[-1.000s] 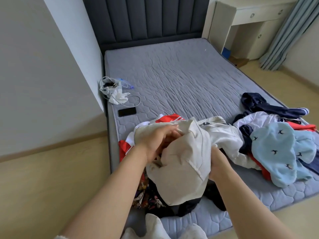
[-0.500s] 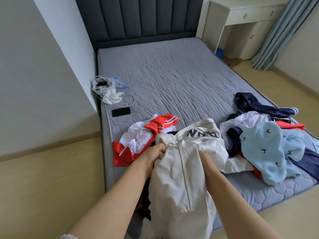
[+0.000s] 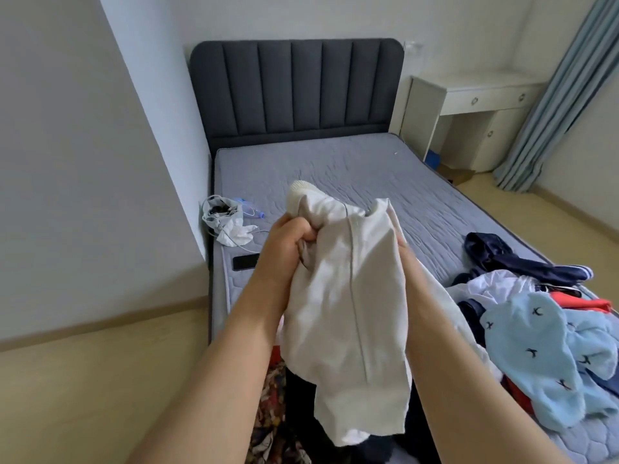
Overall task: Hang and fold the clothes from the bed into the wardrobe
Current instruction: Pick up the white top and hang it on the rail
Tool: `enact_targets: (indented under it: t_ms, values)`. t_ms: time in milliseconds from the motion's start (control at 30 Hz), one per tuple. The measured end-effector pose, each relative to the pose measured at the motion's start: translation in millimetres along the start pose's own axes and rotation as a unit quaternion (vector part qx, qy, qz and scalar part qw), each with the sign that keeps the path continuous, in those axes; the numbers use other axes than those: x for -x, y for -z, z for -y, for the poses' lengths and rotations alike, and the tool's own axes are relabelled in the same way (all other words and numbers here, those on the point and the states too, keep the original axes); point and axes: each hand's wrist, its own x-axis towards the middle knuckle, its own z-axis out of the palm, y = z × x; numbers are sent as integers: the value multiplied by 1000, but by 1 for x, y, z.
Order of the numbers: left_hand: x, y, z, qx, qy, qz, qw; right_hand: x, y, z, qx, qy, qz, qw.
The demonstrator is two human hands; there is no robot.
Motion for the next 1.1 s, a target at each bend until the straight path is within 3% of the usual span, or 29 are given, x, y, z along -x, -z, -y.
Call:
enact_targets:
  t_ms: [133,267,367,467,667,733,900,1000,1100]
  values:
    - [7,6,-45,28,-108,-16,994,-1,-14,45,26,87,40,995]
    - [6,12,-47,-5,-124,5,992,-4,-20,57,34,103,88,990]
    - [-4,15,-17,-135,-68,-26,988,-16,-5,17,98,32,3,995]
    - [-15,29,36,-228,75,-83,967,-28,13,-52,141,-82,-77,984]
    - [-1,46,119,-167,238,-60,955,3,32,-131,123,-195,-64,971]
    - [5,42,122,-101,286,-15,953,7,38,-139,101,-211,-55,971]
    - [8,40,123,-51,275,130,951,10,48,-146,115,-194,2,974]
    - [11,42,126,-39,252,167,953,11,50,-147,151,-135,-62,977]
    - [10,43,127,-87,236,151,956,9,54,-147,216,-99,-132,962]
